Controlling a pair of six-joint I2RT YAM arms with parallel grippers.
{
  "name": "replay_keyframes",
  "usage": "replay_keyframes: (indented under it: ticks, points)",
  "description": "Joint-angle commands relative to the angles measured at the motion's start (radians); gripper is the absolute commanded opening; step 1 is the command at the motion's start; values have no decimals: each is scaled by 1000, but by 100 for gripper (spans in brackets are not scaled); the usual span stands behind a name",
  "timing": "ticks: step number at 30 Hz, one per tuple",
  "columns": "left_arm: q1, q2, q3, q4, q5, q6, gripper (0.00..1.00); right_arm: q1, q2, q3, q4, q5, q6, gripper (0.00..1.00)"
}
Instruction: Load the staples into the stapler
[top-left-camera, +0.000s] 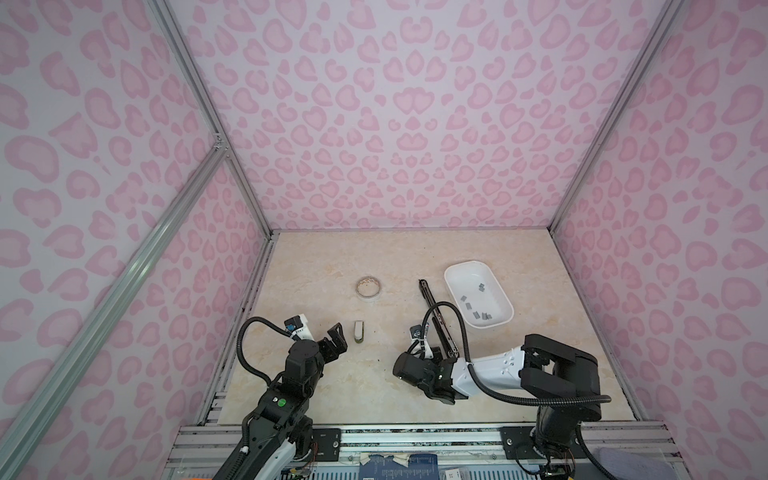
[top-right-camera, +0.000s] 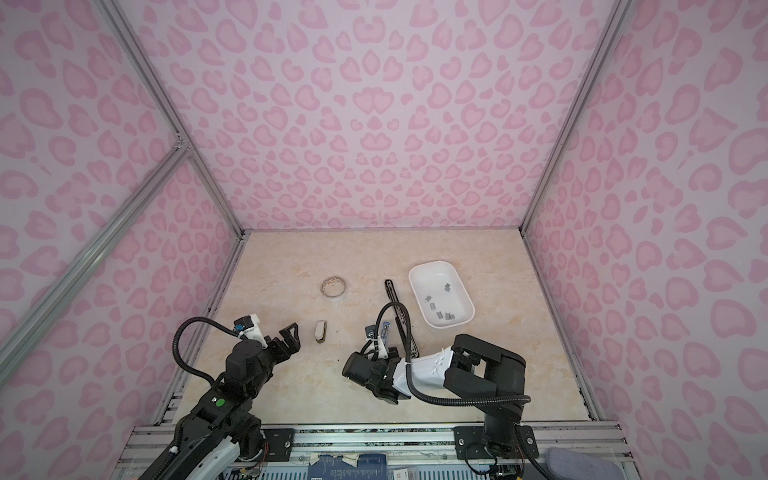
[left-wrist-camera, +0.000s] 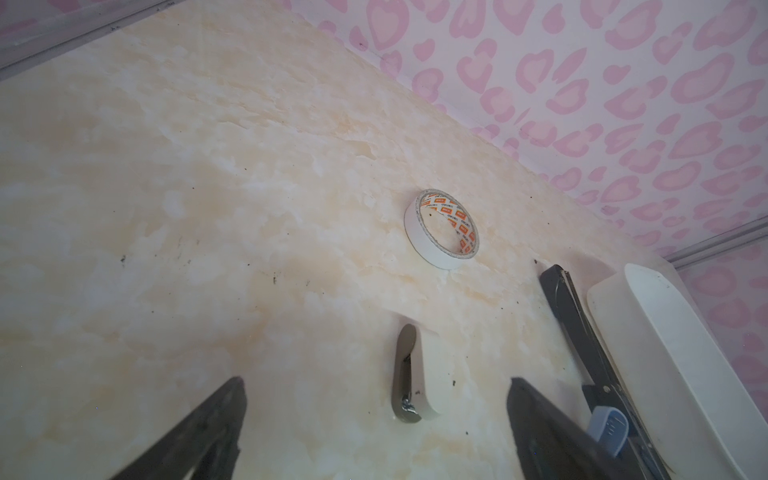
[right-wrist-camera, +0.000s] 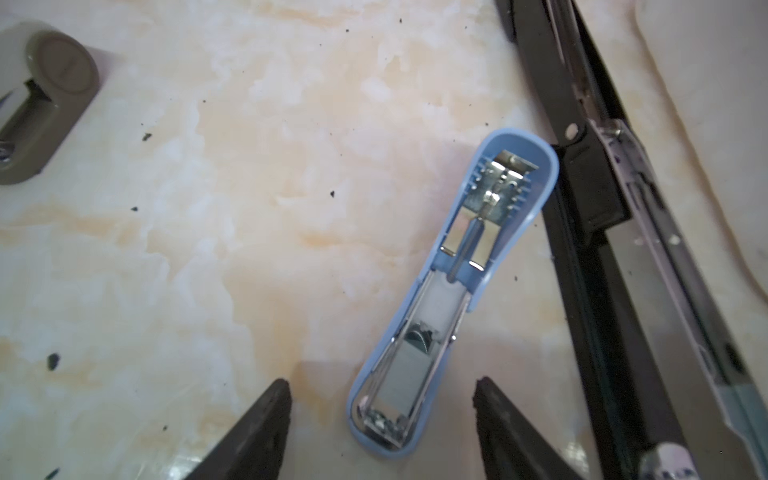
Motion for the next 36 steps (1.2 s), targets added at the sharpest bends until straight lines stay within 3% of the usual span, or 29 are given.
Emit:
replay_keyframes:
  ticks: [1, 6, 15, 23, 27, 36]
  points:
    - [1, 8, 22, 31, -1, 12, 99, -14, 20, -9, 30, -46, -3, 56]
    - [1, 16, 20, 40, -3, 12, 98, -20, 59, 19, 54, -79, -32, 39]
    - [1, 74, 35, 68, 12, 18, 97, -21, 118, 46, 118, -125, -95, 34]
    - [1, 140, 53, 94, 31, 28, 98, -48, 110, 37, 122, -117, -88, 60]
    - [1, 153, 49, 100, 32, 30, 98, -57, 138, 62, 113, -120, -84, 63]
    - [0, 126, 48, 93, 39, 37, 99, -48, 140, 57, 147, -153, -119, 31]
